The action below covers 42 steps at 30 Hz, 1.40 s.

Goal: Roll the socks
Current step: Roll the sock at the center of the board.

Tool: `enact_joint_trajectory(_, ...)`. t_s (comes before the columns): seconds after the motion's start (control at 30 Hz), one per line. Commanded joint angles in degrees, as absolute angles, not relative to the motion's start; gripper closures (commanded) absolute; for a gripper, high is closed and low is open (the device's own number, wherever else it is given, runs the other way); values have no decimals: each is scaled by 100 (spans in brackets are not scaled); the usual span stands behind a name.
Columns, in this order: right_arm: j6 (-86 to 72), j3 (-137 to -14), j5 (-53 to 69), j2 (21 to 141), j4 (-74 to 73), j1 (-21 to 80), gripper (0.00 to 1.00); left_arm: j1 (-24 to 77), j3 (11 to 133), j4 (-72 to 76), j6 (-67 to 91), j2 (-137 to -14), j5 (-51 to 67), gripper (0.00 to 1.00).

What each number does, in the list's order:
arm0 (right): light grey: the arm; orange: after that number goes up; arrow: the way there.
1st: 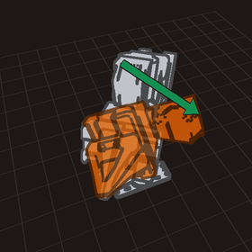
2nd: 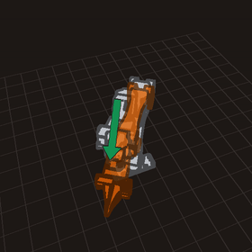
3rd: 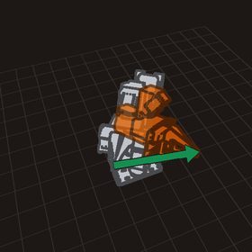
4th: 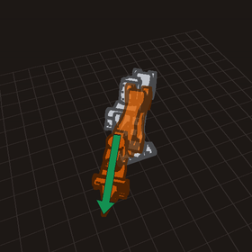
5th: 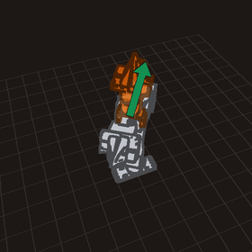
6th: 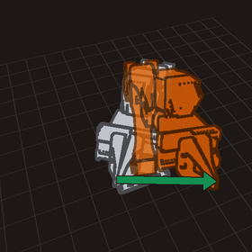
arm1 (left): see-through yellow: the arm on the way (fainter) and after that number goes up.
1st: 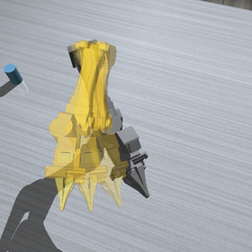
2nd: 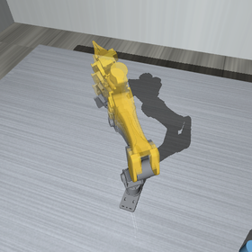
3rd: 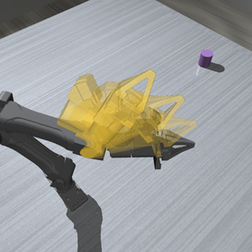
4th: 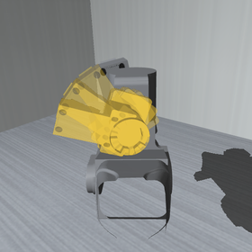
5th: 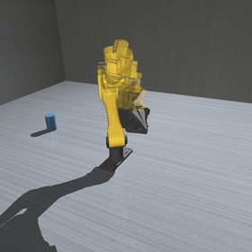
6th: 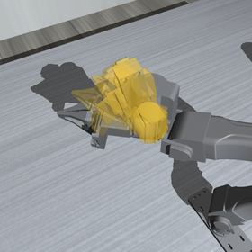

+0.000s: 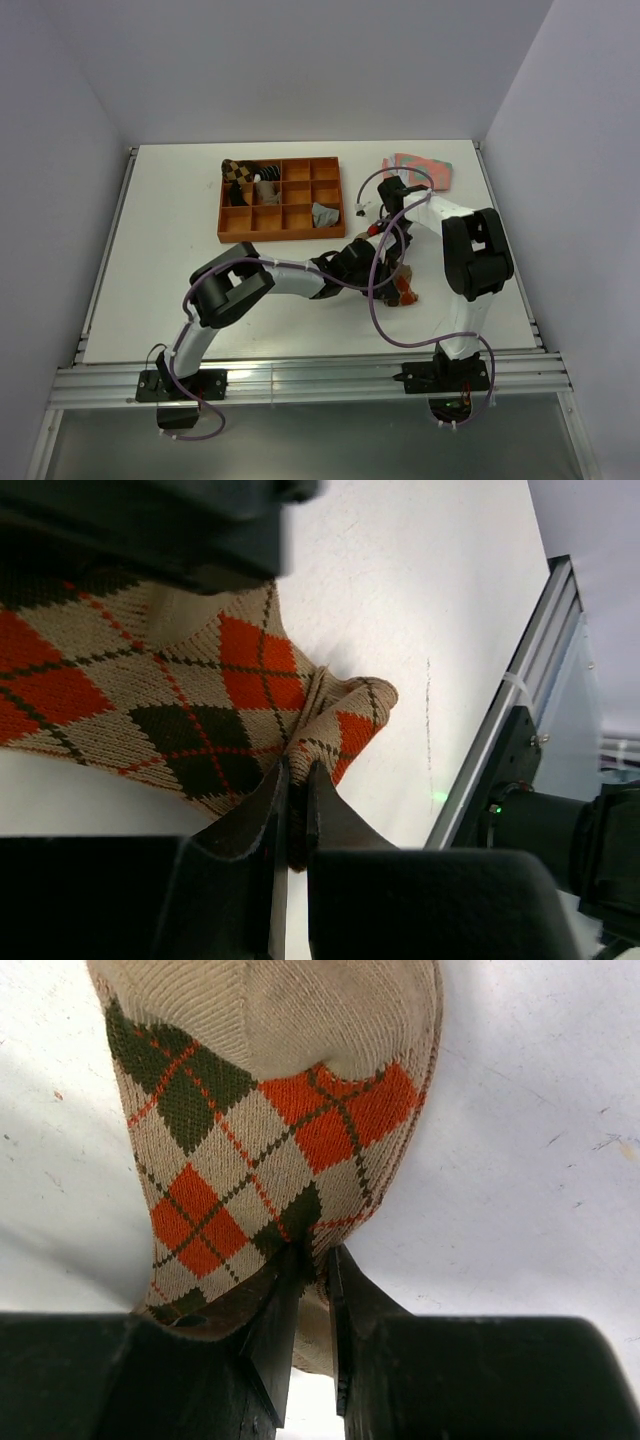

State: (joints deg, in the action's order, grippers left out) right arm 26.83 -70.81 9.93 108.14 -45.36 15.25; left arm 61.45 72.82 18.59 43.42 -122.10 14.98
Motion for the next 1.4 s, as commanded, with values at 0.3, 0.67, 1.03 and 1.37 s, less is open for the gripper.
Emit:
enact_joint_trajectory(0.3,2295,-6935,844,10635,-3929,1538,49,5889,7374,1152,5721,-12911,2092,100)
enact_joint_trajectory(0.67,2118,-7110,984,10178,-3929,1002,41,5748,7137,958,6179,-13113,2197,100)
enact_joint_trajectory(1.03,2381,-6874,1326,9713,-3867,607,39,5704,7075,809,6153,-13201,2232,100)
enact_joint_trajectory(1.37,4173,-5846,2591,8289,-4192,141,43,5555,7857,-579,5713,-13456,2593,100)
